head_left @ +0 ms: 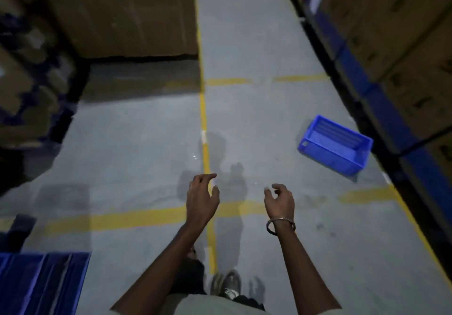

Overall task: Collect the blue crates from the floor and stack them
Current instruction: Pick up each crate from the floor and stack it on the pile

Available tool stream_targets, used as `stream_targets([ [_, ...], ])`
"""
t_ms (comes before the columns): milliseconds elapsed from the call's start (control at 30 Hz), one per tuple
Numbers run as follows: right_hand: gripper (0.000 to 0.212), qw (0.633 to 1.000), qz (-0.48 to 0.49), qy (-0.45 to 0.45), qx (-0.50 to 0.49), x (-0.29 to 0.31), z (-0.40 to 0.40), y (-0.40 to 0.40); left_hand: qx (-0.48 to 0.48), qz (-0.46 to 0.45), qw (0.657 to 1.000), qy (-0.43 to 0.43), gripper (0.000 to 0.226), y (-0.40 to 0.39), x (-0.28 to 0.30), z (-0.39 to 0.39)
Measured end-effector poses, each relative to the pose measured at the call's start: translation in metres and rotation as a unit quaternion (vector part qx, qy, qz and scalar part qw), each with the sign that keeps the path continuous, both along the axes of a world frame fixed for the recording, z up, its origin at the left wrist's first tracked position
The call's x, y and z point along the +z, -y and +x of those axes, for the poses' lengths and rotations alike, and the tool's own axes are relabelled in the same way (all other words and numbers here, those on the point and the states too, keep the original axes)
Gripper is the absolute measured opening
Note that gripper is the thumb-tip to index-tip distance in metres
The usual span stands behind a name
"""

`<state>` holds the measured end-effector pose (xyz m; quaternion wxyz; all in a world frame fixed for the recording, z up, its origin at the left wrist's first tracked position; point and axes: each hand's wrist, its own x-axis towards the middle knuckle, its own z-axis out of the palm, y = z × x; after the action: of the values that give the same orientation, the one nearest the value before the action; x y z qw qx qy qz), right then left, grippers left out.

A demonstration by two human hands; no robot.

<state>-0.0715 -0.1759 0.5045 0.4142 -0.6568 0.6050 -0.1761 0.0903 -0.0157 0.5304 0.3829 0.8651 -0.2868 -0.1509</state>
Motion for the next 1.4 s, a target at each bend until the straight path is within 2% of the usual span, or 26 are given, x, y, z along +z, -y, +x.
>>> stream_targets([
  [233,0.023,0.990,0.055,-0.002,-0.129,-0.019,-0.071,0.082,-0.147,0.038,0.987,-0.057,0.035,0.128,-0.028,-0.025],
  [500,0.019,0.968,0.126,-0.036,-0.215,-0.036,-0.095,0.194,-0.219,0.073,0.968,-0.101,0.033,0.268,-0.064,0.003],
  [667,0.015,0.954,0.133,-0.022,-0.268,-0.032,-0.099,0.272,-0.274,0.093,0.951,-0.109,0.029,0.359,-0.068,0.019],
  [833,0.012,0.939,0.127,-0.010,-0.318,-0.037,-0.124,0.345,-0.316,0.123,0.933,-0.118,0.028,0.469,-0.067,-0.003],
  [1033,0.013,0.926,0.137,-0.009,-0.352,-0.058,-0.178,0.470,-0.329,0.158,0.923,-0.122,0.030,0.612,-0.079,-0.050],
  [1400,0.012,0.942,0.198,-0.051,-0.267,-0.073,-0.234,0.705,-0.264,0.181,0.935,-0.154,0.034,0.816,-0.090,-0.093],
])
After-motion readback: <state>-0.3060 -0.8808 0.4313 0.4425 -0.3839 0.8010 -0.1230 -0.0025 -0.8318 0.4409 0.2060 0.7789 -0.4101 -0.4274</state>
